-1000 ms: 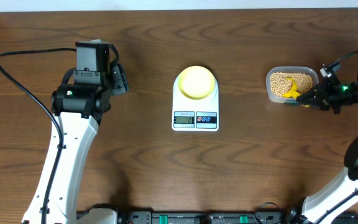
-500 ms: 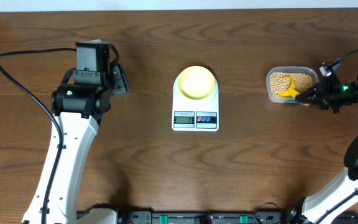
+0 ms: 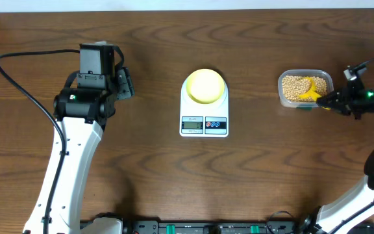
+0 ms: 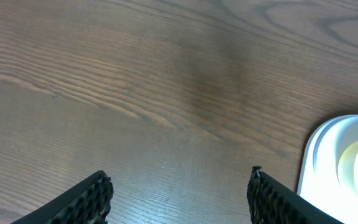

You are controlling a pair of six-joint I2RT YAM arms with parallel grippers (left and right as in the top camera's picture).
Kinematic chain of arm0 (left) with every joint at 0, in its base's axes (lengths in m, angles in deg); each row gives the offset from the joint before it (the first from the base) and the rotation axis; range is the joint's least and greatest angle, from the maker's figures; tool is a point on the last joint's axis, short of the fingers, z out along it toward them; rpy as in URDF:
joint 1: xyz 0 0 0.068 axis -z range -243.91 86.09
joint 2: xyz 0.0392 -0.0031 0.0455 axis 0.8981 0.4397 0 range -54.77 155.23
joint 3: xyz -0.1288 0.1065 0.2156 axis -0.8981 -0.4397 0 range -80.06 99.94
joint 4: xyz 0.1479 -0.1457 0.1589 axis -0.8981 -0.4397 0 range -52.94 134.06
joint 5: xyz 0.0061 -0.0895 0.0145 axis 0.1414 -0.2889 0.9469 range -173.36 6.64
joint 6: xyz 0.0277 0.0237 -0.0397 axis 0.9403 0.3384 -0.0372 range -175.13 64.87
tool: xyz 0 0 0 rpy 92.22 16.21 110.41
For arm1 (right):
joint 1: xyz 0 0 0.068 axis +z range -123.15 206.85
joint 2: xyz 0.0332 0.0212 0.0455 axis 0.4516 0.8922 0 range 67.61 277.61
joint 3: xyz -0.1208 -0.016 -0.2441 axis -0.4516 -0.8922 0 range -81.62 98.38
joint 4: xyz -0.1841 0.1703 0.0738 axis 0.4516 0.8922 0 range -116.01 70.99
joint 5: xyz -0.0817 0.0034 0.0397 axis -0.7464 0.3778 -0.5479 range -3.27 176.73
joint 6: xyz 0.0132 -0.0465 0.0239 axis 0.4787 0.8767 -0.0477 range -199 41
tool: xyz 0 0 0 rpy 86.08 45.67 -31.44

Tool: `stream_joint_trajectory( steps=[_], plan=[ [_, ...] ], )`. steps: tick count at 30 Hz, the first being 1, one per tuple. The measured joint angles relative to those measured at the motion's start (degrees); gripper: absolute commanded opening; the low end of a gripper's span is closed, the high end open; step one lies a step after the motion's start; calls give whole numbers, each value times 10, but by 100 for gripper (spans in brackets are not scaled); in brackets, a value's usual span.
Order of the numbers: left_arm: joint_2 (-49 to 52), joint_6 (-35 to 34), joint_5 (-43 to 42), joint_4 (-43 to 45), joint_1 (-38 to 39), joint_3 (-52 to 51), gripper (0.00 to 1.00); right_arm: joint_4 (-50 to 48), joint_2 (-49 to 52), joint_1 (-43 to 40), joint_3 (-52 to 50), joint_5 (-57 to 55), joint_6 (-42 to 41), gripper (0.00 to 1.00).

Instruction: Scoop item into bowl and weigh 50g on scale

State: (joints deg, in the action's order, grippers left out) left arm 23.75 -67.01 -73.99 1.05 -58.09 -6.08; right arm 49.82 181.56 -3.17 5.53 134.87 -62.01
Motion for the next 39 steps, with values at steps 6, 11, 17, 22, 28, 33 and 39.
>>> stream_joint_trajectory(
  steps=[6,11,17,22,28,33,39],
  plan=[
    [0,1,0,0,0,0,73,0,0,-13,0,26,12,1],
    [0,1,0,0,0,0,73,0,0,-13,0,48,20,1],
    [0,1,0,0,0,0,73,3,0,-13,0,65,28,1],
    [0,1,0,0,0,0,73,10,0,-13,0,68,30,1],
    [0,1,0,0,0,0,73,18,0,-15,0,73,34,1],
    [0,1,0,0,0,0,73,39,0,-27,0,106,53,1],
    [0,1,0,0,0,0,73,75,0,-34,0,151,87,1]
  ],
)
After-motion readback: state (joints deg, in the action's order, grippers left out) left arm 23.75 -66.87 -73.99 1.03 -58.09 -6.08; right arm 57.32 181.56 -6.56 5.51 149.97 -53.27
